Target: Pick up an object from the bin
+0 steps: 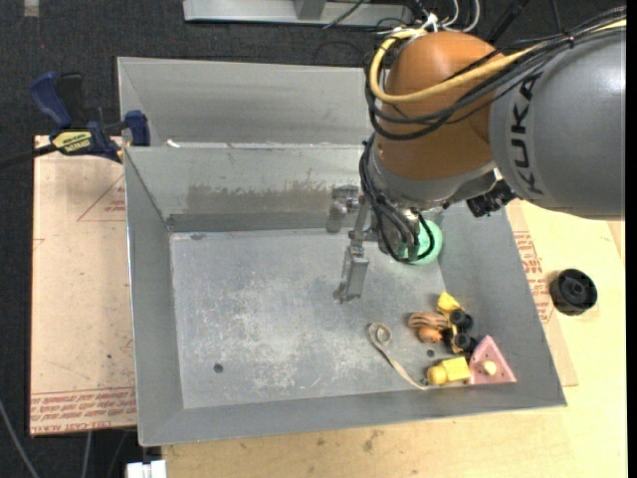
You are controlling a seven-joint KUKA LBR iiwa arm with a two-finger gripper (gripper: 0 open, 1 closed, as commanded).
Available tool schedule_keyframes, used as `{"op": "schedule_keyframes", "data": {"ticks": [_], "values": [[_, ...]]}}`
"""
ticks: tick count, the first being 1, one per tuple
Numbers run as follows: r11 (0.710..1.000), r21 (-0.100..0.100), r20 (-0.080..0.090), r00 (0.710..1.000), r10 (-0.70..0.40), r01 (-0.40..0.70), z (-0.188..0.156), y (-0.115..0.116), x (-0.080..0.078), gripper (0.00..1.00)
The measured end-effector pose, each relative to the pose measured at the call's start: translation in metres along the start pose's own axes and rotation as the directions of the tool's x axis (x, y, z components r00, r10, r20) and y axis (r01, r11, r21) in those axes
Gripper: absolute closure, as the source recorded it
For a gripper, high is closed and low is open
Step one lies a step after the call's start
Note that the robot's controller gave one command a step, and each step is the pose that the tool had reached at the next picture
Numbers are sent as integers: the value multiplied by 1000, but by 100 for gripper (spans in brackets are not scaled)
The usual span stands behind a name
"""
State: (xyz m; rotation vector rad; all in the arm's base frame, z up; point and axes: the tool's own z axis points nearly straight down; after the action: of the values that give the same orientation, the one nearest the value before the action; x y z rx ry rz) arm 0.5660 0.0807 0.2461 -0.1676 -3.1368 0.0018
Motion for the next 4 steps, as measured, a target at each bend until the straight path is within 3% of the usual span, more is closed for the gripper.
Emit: {"op": "schedule_keyframes", "data": {"ticks": [1, 2, 3, 4], "values": [[1000, -4, 8, 1000, 13, -13, 22, -9, -60, 0], [999, -3, 1, 999, 47, -47, 28, -72, -35, 0], [998, 0, -1, 998, 60, -60, 29, -91, -29, 0], [991, -4, 4, 991, 135, -135, 47, -115, -55, 0]]}}
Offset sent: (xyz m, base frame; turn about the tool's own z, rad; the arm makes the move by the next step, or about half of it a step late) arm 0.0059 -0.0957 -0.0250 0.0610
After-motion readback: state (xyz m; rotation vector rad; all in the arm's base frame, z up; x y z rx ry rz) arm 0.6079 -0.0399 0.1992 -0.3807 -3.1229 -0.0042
